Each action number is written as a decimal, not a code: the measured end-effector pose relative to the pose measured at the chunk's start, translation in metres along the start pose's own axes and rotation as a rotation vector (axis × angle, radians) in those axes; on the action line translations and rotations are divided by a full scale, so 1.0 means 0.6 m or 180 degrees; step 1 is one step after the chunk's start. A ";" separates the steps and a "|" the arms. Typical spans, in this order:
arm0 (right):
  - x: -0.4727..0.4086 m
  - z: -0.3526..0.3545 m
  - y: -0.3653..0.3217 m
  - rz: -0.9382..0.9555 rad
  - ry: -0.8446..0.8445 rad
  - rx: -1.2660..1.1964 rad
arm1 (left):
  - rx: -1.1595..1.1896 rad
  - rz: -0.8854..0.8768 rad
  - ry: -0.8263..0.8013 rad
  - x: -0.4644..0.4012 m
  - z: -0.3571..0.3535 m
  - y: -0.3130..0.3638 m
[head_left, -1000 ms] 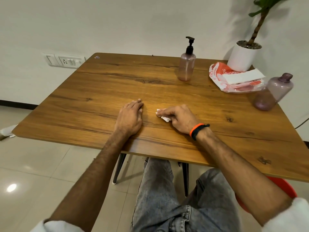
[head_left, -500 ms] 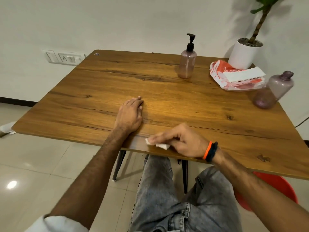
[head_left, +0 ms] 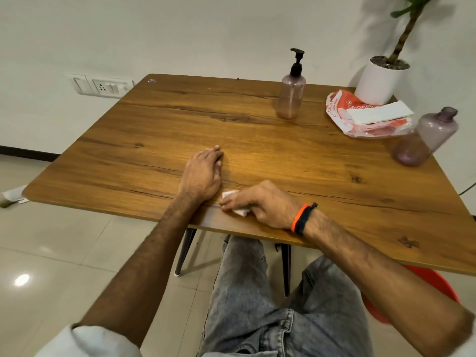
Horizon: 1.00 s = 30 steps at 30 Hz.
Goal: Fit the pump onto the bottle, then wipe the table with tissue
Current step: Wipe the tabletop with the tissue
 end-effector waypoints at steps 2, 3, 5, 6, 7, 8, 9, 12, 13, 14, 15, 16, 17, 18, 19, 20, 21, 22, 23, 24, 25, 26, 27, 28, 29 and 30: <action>0.024 -0.017 -0.020 0.0249 -0.0105 -0.0094 | 0.0008 -0.0014 0.0007 0.000 0.000 0.000; 0.034 -0.022 -0.024 0.0306 -0.0173 -0.0198 | 0.0001 -0.0019 0.0025 0.000 0.001 0.001; 0.046 -0.023 -0.019 0.0226 -0.0293 -0.0618 | -0.0015 -0.0034 0.0047 0.001 0.001 0.001; 0.047 -0.017 -0.012 0.0106 -0.0266 -0.0872 | -0.0009 -0.0039 0.0044 0.001 0.001 0.001; 0.045 -0.008 -0.001 -0.0043 -0.0137 -0.1091 | 0.0001 -0.0035 0.0029 0.001 0.001 0.001; 0.040 0.004 0.012 -0.0197 0.0087 -0.1253 | 0.0010 -0.0025 0.0010 0.001 0.000 0.001; 0.033 0.017 0.026 -0.0330 0.0361 -0.1307 | 0.0016 -0.0019 -0.0007 0.001 0.000 0.000; 0.001 0.045 0.051 -0.0532 0.0923 -0.0708 | 0.0009 -0.0006 -0.0024 0.001 0.000 0.001; -0.012 0.047 0.052 -0.0564 0.0899 -0.0478 | -0.0005 0.0008 -0.0026 0.001 0.000 0.002; -0.022 0.044 0.051 -0.0598 0.0779 -0.0296 | -0.0009 0.0024 -0.0029 0.001 0.000 0.002; -0.030 0.039 0.050 -0.0619 0.0630 -0.0142 | -0.0007 0.0036 -0.0030 0.001 -0.001 0.003; -0.033 0.033 0.048 -0.0610 0.0516 -0.0033 | -0.0004 0.0042 -0.0032 0.001 -0.001 0.003; -0.033 0.027 0.046 -0.0578 0.0443 0.0009 | -0.0003 0.0043 -0.0030 0.001 -0.001 0.003; -0.029 0.023 0.042 -0.0526 0.0376 0.0011 | -0.0001 0.0039 -0.0025 0.002 -0.001 0.003; -0.023 0.019 0.036 -0.0429 0.0302 0.0000 | 0.0002 0.0030 -0.0020 0.002 0.000 0.003; -0.014 0.015 0.028 -0.0285 0.0226 -0.0035 | 0.0007 0.0018 -0.0026 0.002 0.000 0.002; -0.004 0.008 0.017 -0.0119 0.0152 -0.0101 | 0.0016 0.0010 -0.0040 0.002 0.000 0.002; 0.008 0.000 0.007 0.0031 0.0089 -0.0166 | 0.0022 0.0003 -0.0047 0.002 0.000 0.002; 0.021 -0.009 -0.003 0.0145 0.0044 -0.0210 | 0.0027 -0.0005 -0.0041 0.001 0.000 0.003; 0.033 -0.019 -0.012 0.0223 0.0002 -0.0267 | 0.0021 -0.0009 -0.0024 0.001 0.001 0.002; 0.044 -0.027 -0.017 0.0265 -0.0058 -0.0364 | 0.0014 -0.0014 -0.0004 0.001 0.002 0.003; 0.055 -0.034 -0.021 0.0301 -0.0139 -0.0511 | 0.0014 -0.0013 0.0010 0.002 0.002 0.003; 0.063 -0.037 -0.022 0.0320 -0.0203 -0.0723 | 0.0019 -0.0018 0.0014 0.002 0.003 0.003; 0.068 -0.036 -0.021 0.0273 -0.0229 -0.1012 | 0.0024 -0.0028 0.0010 0.003 0.003 0.003; 0.070 -0.028 -0.017 0.0167 -0.0190 -0.1333 | 0.0032 -0.0035 0.0006 0.003 0.003 0.003; 0.070 -0.018 -0.008 0.0047 -0.0045 -0.1595 | 0.0038 -0.0032 0.0001 0.002 0.003 0.002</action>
Point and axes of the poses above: each hand's wrist, its own x-axis away from the middle knuckle, its own z-axis out of the back of the hand, y = z × x, the point moved 4 cm from there along -x, towards the middle knuckle, and after that the axes turned 2 degrees about -z, right-handed, at the moved point
